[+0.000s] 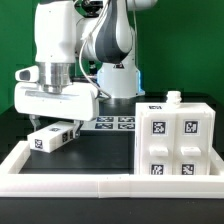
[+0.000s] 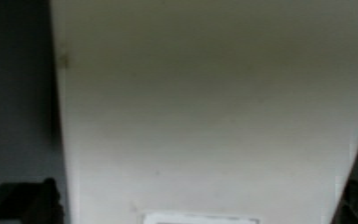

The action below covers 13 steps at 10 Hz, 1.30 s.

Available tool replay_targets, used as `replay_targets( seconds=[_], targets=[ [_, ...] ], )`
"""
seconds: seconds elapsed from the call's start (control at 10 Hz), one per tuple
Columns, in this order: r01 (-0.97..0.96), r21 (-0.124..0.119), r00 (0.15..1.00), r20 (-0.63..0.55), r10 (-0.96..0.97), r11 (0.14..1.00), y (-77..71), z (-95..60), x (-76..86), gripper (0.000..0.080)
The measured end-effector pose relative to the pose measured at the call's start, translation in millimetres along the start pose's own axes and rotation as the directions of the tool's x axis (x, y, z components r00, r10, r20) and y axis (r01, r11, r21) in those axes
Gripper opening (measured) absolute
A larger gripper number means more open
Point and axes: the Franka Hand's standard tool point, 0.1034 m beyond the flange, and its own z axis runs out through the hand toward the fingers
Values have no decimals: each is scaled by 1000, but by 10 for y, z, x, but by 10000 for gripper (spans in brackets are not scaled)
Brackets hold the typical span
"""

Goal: Assemble cabinet

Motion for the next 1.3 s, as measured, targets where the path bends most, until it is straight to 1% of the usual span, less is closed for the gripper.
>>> replay_targets(
  seconds=[0.2, 0.5, 0.6, 0.7, 0.8, 0.9, 1.1, 1.3],
  targets=[
    [6, 1, 1000, 2, -6, 1000, -27, 7, -6, 549],
    [22, 4, 1000, 2, -22, 1000, -114, 1, -8, 554],
    [29, 11, 1000, -2, -29, 1000, -224, -52, 13, 554],
    [53, 22, 999, -13, -53, 998, -389, -166, 53, 554],
    [63, 39, 998, -15, -63, 997, -574, -307, 77, 554],
    [70, 61, 998, -13, -69, 996, -789, -478, 108, 554],
    [58, 99, 998, 6, -59, 993, -1144, -771, 141, 554],
    [34, 131, 999, 17, -37, 991, -1460, -1063, 200, 555]
  ],
)
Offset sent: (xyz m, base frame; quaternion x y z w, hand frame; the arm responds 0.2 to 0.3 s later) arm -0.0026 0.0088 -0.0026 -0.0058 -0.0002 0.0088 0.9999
